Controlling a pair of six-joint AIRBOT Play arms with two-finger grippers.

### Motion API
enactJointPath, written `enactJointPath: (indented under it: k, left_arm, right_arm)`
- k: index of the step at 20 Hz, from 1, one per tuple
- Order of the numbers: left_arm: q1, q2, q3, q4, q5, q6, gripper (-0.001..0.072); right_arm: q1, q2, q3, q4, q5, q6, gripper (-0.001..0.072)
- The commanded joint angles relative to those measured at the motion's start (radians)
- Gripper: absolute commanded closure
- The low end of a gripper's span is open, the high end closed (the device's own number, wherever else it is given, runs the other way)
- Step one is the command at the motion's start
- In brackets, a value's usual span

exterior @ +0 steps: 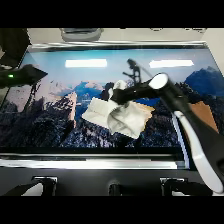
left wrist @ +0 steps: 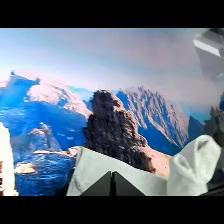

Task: Fold the shirts.

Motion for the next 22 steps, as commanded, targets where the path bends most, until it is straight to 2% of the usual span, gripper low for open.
enactJointPath:
  k: [1,4,5,6,7,8,10,12,15,16,17,19,22]
  left_arm:
    - [0.052,0.040,-0.001,0.006,-0.050,0.002,0.0679]
    - [0.030,0.040,-0.015,0.007,-0.047,0.002,0.0679]
    - [0.022,0.040,-0.027,0.007,-0.047,0.002,0.0679]
    - [0.020,0.040,-0.042,0.007,-0.042,0.002,0.0679]
    - [0.018,0.039,-0.058,0.008,-0.040,0.005,0.0679]
    - [0.020,0.036,-0.072,0.008,-0.040,0.016,0.0679]
    - [0.026,0.034,-0.101,0.008,-0.040,0.018,0.0679]
    - [0.037,0.034,-0.123,0.009,-0.039,0.035,0.0679]
    - [0.060,0.033,-0.130,0.011,-0.035,0.044,0.0679]
    - [0.064,0.033,-0.131,0.012,-0.031,0.044,0.0678]
    - [0.067,0.033,-0.131,0.012,-0.031,0.044,0.0678]
    - [0.067,0.033,-0.131,0.014,-0.032,0.044,0.0678]
    - [0.067,0.033,-0.131,0.014,-0.032,0.043,0.0678]
  right_arm:
    - [0.086,-0.132,0.001,0.127,-0.151,0.003,0.0660]
    - [0.132,-0.200,0.001,0.220,-0.230,0.003,0.0644]
    - [0.140,-0.213,0.001,0.238,-0.253,-0.003,0.0479]
    - [0.142,-0.218,0.001,0.262,-0.263,-0.038,0.0201]
    - [0.136,-0.213,0.001,0.275,-0.259,-0.115,0.0064]
    - [0.118,-0.200,0.001,0.266,-0.238,-0.172,0.0064]
    - [0.042,-0.148,0.001,0.153,-0.147,-0.188,0.0065]
    - [-0.071,-0.074,0.001,-0.064,-0.009,-0.117,0.0064]
    - [-0.259,0.016,-0.007,-0.441,0.303,-0.027,0.0037]
    - [-0.302,0.032,-0.035,-0.539,0.380,-0.008,0.0040]
    - [-0.338,0.048,-0.096,-0.576,0.410,0.010,0.0042]
    - [-0.365,0.076,-0.268,-0.415,0.300,0.023,0.0041]
    - [-0.341,0.064,-0.482,-0.021,0.016,-0.066,0.0048]
